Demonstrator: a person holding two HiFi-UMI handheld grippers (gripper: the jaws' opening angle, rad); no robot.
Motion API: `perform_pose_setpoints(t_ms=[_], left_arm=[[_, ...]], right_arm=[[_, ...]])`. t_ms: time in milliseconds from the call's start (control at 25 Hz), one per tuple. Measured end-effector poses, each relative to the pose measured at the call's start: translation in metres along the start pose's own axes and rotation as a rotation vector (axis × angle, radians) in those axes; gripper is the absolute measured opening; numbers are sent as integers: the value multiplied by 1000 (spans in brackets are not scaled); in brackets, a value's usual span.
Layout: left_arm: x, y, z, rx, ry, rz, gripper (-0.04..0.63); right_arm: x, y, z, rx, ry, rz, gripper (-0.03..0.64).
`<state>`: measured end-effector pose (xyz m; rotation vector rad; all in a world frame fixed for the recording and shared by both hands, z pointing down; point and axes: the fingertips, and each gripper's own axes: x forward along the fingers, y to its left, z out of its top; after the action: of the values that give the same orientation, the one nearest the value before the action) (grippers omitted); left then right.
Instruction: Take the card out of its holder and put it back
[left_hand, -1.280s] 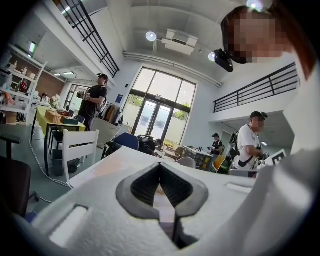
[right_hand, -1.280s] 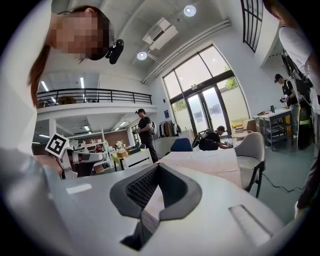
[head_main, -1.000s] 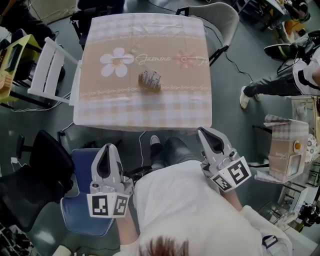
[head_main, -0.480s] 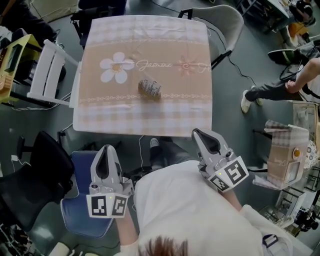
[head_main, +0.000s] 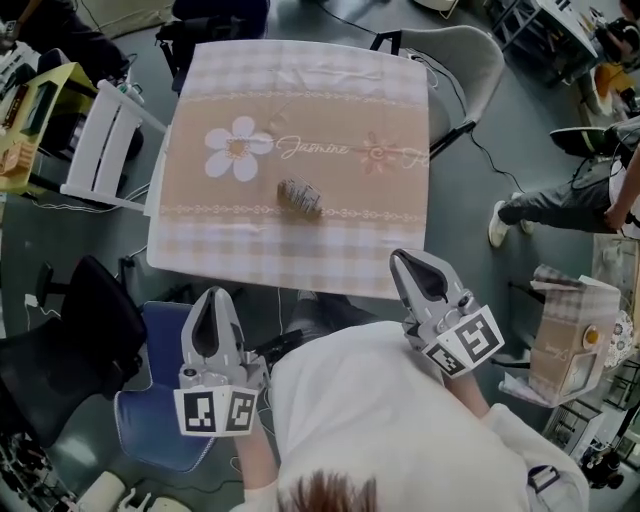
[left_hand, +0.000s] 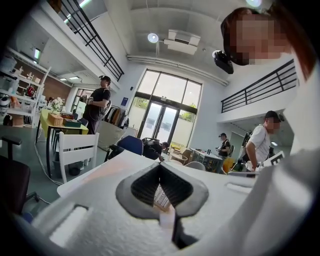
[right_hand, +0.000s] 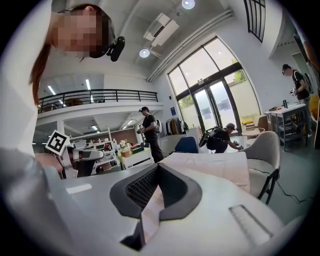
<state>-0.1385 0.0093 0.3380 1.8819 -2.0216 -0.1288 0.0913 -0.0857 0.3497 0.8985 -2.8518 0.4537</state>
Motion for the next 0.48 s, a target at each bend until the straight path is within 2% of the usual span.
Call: perform_pose_setpoints(t_ms=[200,480], left_arm=[[1,4,-3,-3,10,22,3],[18,5,6,12,19,-39,3]], right_arm=[[6,-5,0,5,14,11,-2],[14,-5,7,22,-5,-22,-2]])
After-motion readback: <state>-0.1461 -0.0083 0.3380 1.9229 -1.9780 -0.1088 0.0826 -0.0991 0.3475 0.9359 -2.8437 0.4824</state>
